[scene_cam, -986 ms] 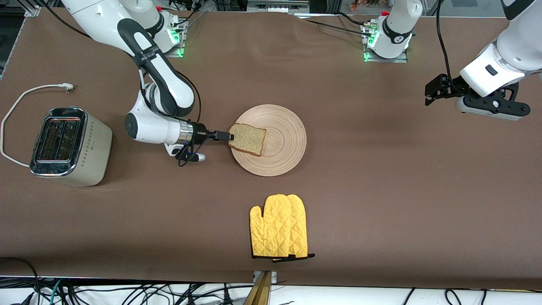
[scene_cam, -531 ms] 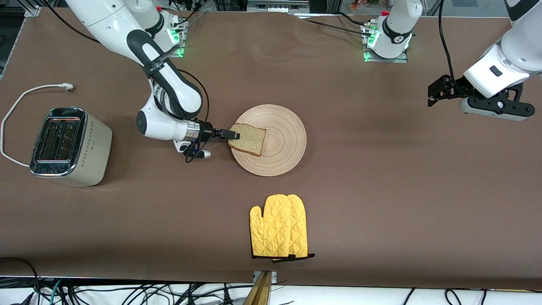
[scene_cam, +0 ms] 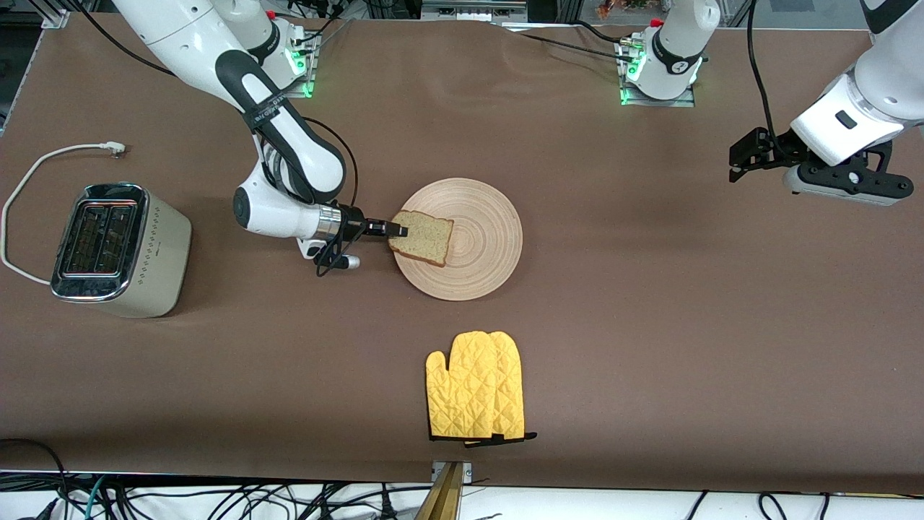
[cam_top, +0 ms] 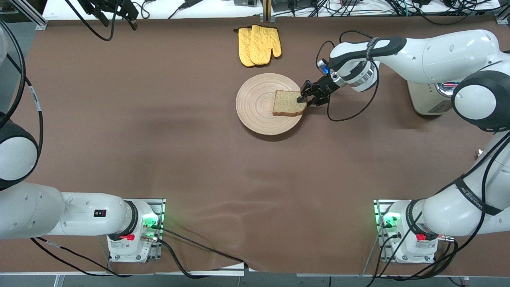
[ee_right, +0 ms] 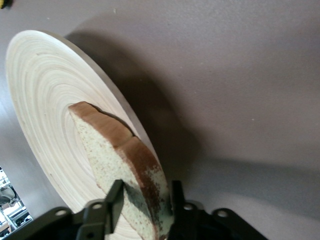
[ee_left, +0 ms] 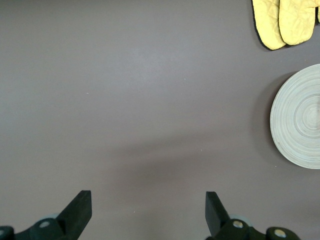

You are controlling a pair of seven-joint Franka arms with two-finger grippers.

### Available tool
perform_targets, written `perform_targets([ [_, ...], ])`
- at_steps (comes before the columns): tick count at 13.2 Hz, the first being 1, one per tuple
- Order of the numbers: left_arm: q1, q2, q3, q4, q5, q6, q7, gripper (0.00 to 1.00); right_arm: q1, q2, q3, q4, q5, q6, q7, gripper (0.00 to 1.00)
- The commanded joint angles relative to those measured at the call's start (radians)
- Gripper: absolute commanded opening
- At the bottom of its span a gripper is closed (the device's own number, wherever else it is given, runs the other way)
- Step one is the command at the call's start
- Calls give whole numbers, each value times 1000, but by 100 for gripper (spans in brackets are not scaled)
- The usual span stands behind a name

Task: Move plate and put bread in toaster
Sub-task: 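Lift the bread slice and carry it toward the toaster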

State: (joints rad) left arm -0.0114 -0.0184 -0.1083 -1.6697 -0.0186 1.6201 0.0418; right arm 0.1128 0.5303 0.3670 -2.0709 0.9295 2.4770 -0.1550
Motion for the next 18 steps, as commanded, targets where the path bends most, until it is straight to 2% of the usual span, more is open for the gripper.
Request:
perform_targets([
  [1, 2, 3, -4, 16, -8, 1, -16, 100, -8, -52, 10, -37, 29, 13, -26, 39],
  [7, 2, 5, -2, 16, -8, 0, -16, 100, -8, -72, 6, -35, 29, 13, -26, 38],
  [10, 2, 5, -2, 16, -8, 1, -16, 100, -8, -85, 6, -35, 26, 13, -26, 6],
  [13, 1, 6, -2, 18, -8, 0, -17, 100, -8, -88, 6, -35, 26, 16, -26, 0],
  [18, 1, 6, -4, 16, -8, 0, -19, 100, -8, -196, -5, -31, 9, 8, -18, 0],
])
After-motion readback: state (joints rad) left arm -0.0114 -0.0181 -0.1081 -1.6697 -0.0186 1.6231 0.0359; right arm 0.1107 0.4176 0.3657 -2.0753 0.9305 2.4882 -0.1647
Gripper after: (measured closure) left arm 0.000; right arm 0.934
